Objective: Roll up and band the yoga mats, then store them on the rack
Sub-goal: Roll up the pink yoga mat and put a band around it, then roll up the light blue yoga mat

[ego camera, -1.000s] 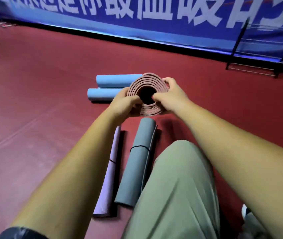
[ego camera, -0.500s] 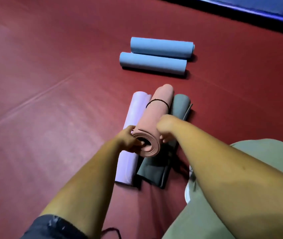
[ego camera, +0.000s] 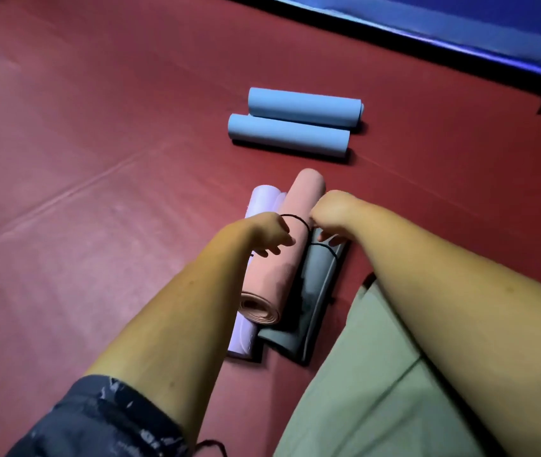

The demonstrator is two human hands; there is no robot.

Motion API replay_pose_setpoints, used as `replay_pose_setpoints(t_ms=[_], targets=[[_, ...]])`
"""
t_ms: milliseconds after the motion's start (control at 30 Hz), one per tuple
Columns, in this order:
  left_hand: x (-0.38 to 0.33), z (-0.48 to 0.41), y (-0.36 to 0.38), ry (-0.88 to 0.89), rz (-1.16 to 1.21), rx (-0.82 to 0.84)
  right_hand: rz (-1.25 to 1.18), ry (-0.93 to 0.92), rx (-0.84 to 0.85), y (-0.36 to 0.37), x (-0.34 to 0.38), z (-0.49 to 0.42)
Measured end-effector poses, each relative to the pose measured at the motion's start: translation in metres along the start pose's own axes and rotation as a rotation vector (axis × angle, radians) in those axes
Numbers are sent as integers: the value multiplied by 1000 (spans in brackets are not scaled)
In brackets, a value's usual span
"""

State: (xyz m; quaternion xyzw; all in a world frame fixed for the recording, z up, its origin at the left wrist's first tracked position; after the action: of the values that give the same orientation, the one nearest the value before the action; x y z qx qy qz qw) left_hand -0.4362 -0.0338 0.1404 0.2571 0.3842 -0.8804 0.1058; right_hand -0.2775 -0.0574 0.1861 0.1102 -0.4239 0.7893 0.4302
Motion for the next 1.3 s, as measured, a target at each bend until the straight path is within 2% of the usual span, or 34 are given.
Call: replay_pose_setpoints(t_ms=[233, 433, 633, 833, 1000, 1100, 1300], targets=[[-56, 11, -45, 133, 50, -120, -135, -127, -208, -88, 17, 40], [-124, -9, -68, 239, 77, -127, -199, -172, -221, -135, 14, 22], [-175, -129, -64, 185, 46, -71, -261, -103, -235, -185, -38, -97], [-210, -312, -44, 28, -223, -17, -399, -60, -183, -246, -95, -271], [-232, -440, -48, -6, -505, -111, -451, 5, -163, -280, -140, -391], [-232, -495, -43, -32, -523, -138, -418, 54, -159, -285, -162, -450], [-207, -582, -64, -118, -471, -266, -272, -76, -151, -289, -149, -542]])
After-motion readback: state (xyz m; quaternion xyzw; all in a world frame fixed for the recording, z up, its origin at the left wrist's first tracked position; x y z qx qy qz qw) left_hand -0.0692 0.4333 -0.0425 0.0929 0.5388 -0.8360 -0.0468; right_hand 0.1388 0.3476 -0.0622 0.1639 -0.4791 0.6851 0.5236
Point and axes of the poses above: each hand's wrist, its own z-axis away from the middle knuckle, its own y-axis out of the palm, x = y × z, the point moved 6 cm from there along -z, towards the middle knuckle, and after that the axes turned 7 degrees about -z, right-handed, at the moved point
